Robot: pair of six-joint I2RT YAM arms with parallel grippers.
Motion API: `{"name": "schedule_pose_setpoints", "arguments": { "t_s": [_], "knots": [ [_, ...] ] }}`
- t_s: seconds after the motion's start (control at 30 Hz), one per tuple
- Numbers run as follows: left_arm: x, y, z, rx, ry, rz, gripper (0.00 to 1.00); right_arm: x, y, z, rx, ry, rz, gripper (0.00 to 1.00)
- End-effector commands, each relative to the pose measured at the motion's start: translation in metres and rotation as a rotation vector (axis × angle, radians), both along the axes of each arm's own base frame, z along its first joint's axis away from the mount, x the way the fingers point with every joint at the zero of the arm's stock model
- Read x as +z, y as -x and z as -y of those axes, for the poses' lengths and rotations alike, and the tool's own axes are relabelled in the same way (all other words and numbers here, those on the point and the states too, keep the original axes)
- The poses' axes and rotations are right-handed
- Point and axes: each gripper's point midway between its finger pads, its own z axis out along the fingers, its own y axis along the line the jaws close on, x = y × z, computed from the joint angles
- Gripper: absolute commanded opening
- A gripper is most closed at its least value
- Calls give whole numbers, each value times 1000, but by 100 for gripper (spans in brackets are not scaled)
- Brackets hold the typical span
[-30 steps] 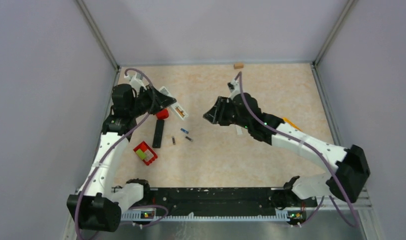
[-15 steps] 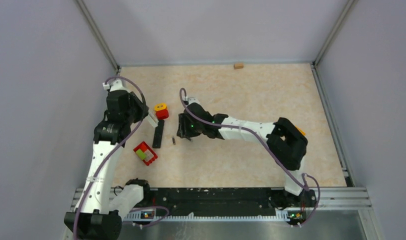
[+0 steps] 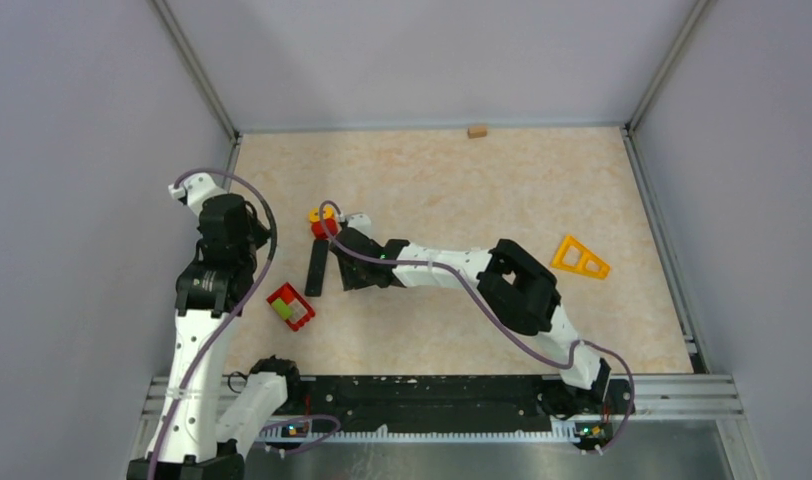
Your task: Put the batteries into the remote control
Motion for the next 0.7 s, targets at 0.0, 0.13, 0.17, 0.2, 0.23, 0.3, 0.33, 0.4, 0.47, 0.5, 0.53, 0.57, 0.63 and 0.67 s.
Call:
{"name": "schedule_pose_setpoints", "arguments": {
  "t_s": [0.0,0.13,0.17,0.2,0.23,0.3,0.33,0.4,0.47,0.5,0.53,0.57,0.63,0.67],
  "knots": [
    [14,0,-6,34,-3,60,0,1,-3,-12,26,12,34,41],
    [12,-3,-1,6,11,65,0,-8,1,-13,30,51,45,41],
    [12,-3,0,4,14,66,0,-11,1,-13,29,58,45,41],
    [12,-3,0,3,15,67,0,-14,1,-13,28,67,48,41],
    [12,-4,1,2,15,67,0,-17,2,-13,29,76,50,41],
    [14,-3,0,3,15,70,0,-23,0,-11,20,106,55,41],
    [14,-3,0,2,13,71,0,-27,-1,-9,14,127,59,40],
    [15,-3,0,2,10,71,0,-32,-3,-5,6,170,75,37],
    [14,-3,0,1,9,69,0,-36,-5,-1,5,212,102,33],
    [14,-3,0,1,9,68,0,-37,-5,0,8,220,106,30],
    [14,-3,0,0,10,68,0,-40,-5,1,11,228,107,28],
    [14,-4,1,-4,13,69,0,-41,-5,0,19,230,107,23],
    [14,-4,1,-6,14,70,0,-41,-4,-3,38,226,110,14],
    [14,-4,2,-8,13,69,0,-40,-5,-3,44,225,113,8]
  ]
}}
